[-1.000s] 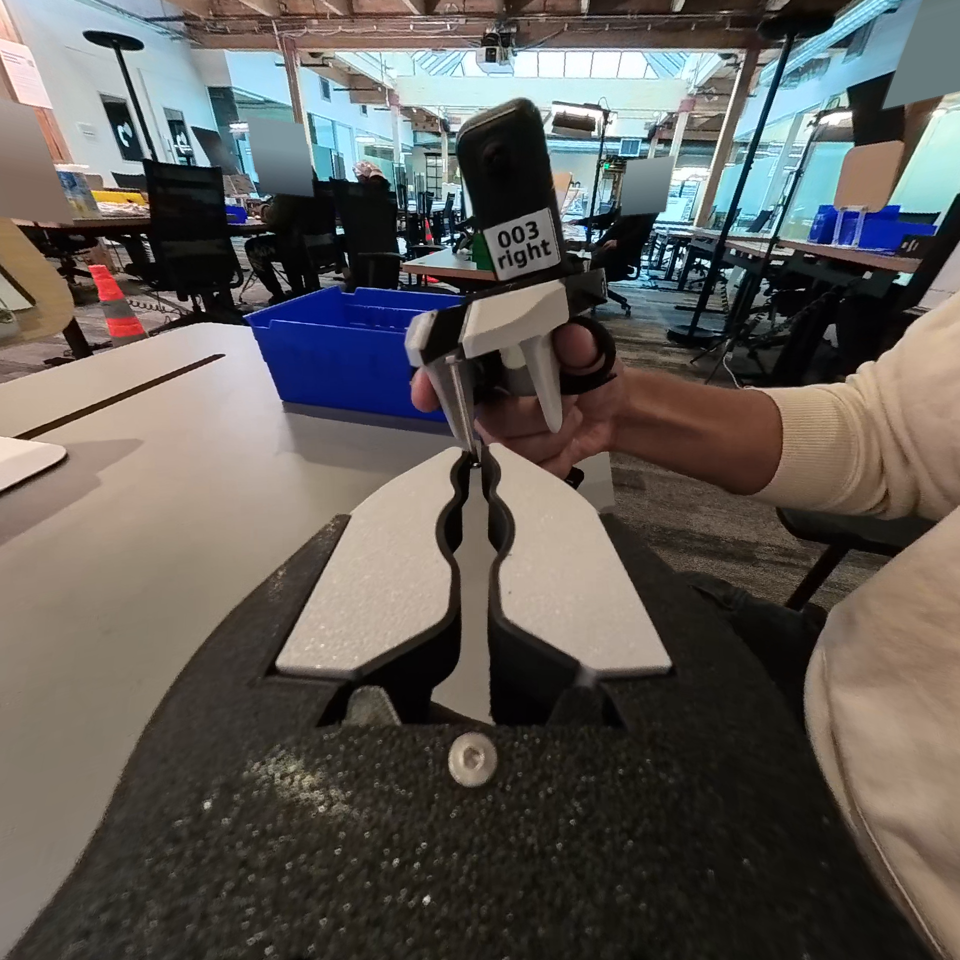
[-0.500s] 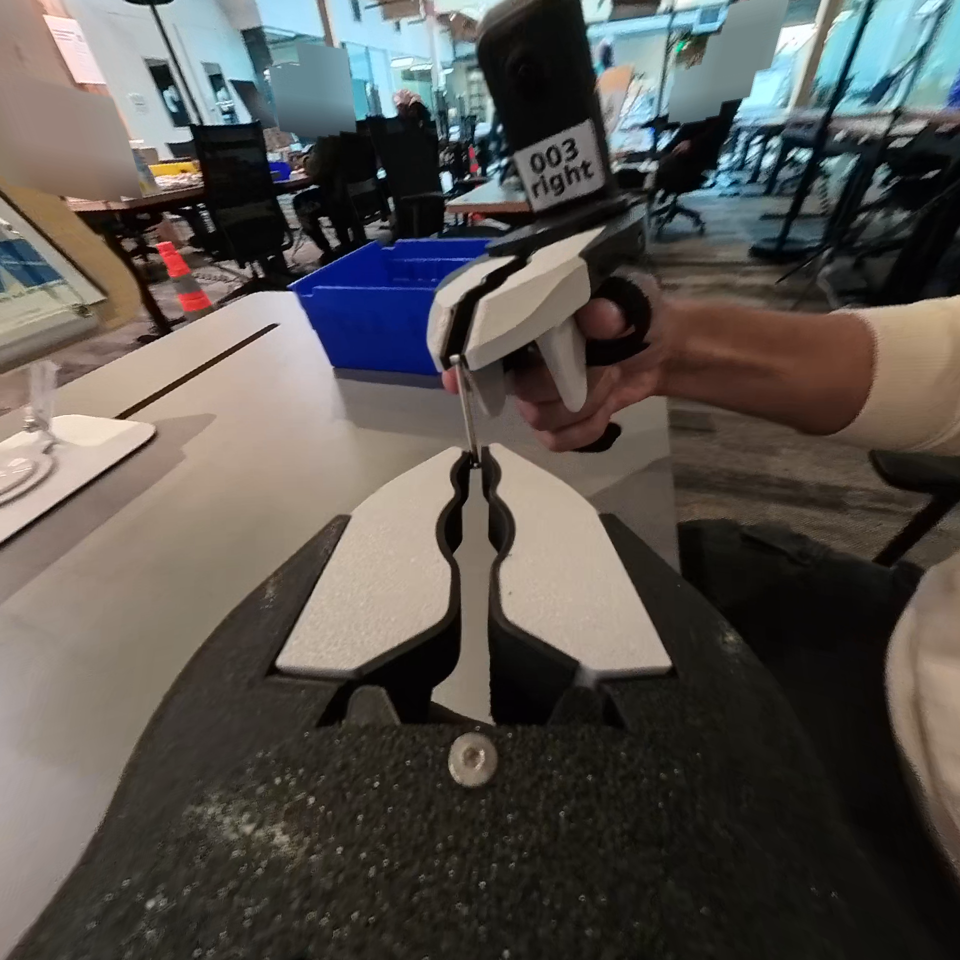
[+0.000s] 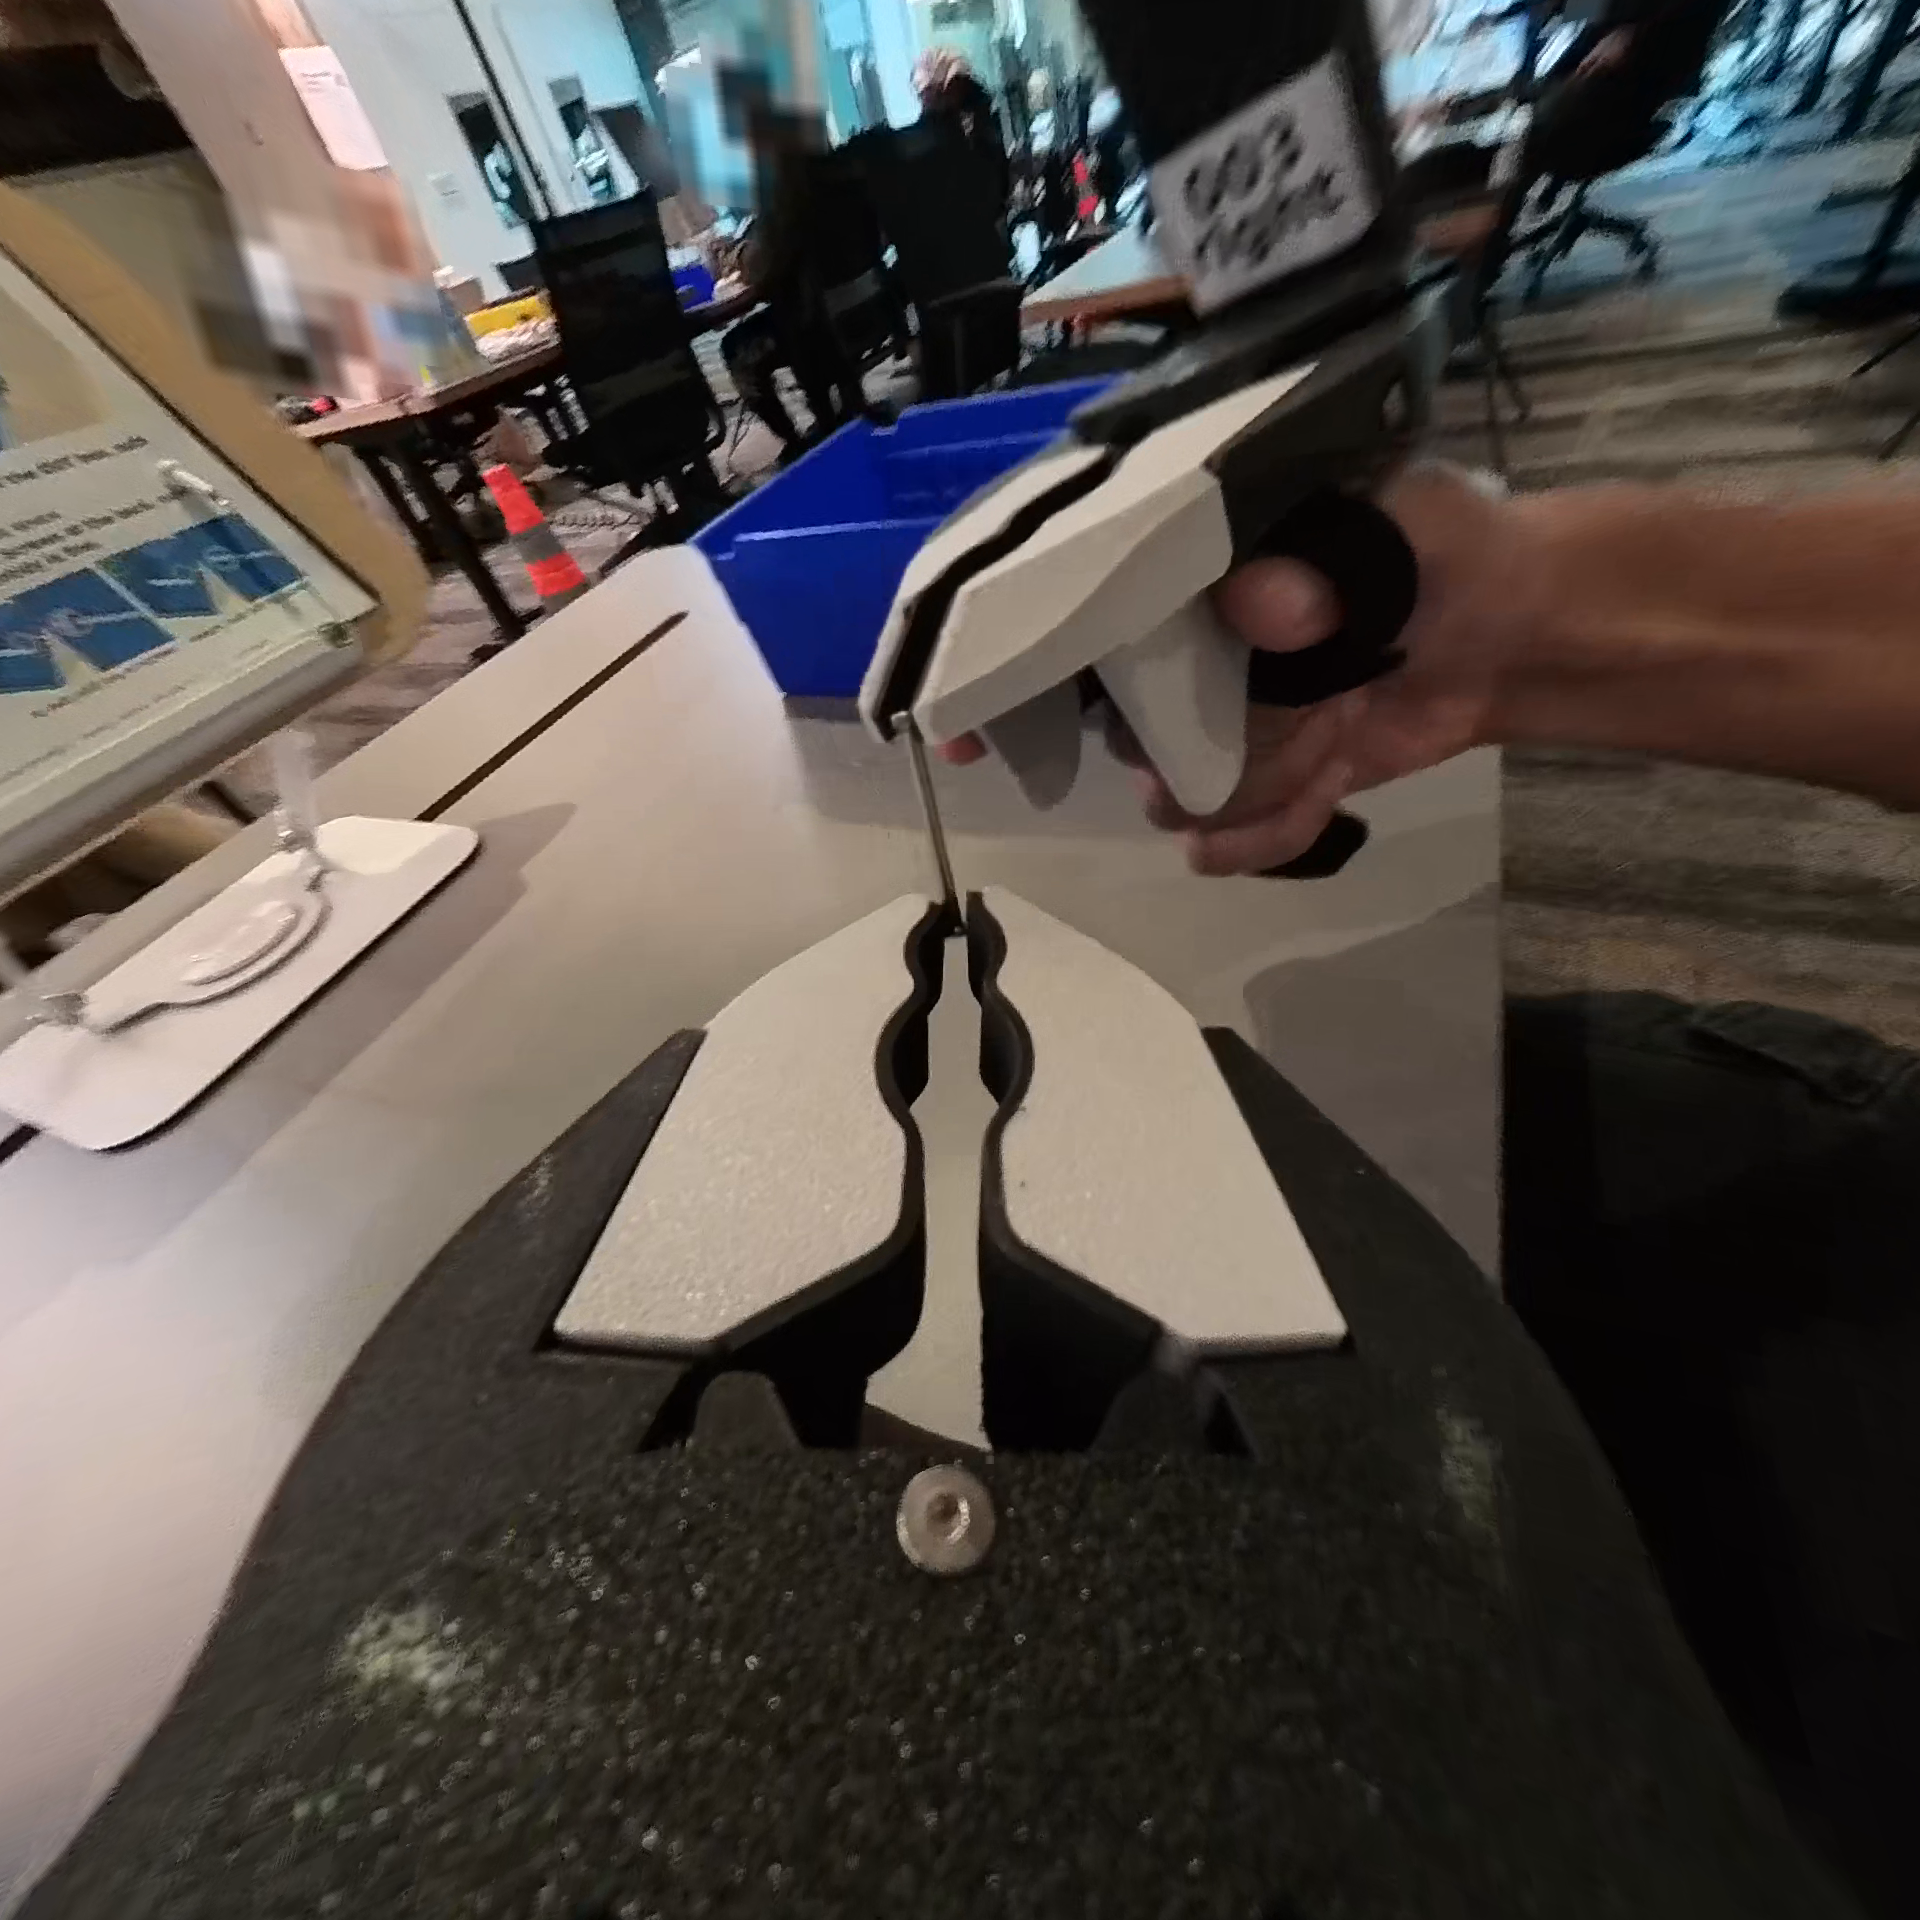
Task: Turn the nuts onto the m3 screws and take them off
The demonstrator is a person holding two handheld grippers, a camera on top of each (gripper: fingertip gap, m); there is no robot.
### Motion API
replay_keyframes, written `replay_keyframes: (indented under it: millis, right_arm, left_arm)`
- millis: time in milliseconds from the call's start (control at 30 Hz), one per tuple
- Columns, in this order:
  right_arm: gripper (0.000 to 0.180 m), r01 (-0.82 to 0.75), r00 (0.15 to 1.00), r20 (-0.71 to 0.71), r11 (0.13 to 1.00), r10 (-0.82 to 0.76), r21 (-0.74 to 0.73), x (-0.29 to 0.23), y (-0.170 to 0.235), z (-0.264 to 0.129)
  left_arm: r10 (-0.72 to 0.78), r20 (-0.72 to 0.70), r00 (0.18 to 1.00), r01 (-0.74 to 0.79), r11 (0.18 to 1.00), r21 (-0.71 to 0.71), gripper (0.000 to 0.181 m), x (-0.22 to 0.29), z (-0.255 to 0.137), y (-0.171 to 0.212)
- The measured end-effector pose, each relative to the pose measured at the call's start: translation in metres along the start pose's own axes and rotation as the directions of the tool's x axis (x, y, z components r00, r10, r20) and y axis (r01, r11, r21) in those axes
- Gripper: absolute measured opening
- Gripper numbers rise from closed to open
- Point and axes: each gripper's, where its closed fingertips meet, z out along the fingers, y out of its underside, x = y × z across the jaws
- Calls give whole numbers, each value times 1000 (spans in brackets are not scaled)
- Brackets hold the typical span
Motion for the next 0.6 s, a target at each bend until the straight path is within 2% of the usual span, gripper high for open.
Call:
replay_keyframes:
  millis: [200,300,367,467,600]
  right_arm:
    - [5,-77,994,84,995,71,61,-6,-4,-3]
    - [5,-111,984,151,990,96,91,-12,-6,-3]
    - [5,-116,972,215,988,91,105,-20,-8,-4]
    - [5,-103,939,338,991,67,90,-34,-12,-6]
    - [5,-55,858,512,998,42,10,-54,-16,-8]
  left_arm:
    - [-74,-91,993,79,996,52,4,7,-6,-9]
    - [-159,-190,969,177,981,78,4,15,-8,-14]
    - [-233,-296,927,270,958,93,4,22,-11,-18]
    - [-319,-471,822,421,898,126,3,33,-20,-29]
    - [-319,-632,706,499,858,124,4,50,-30,-40]
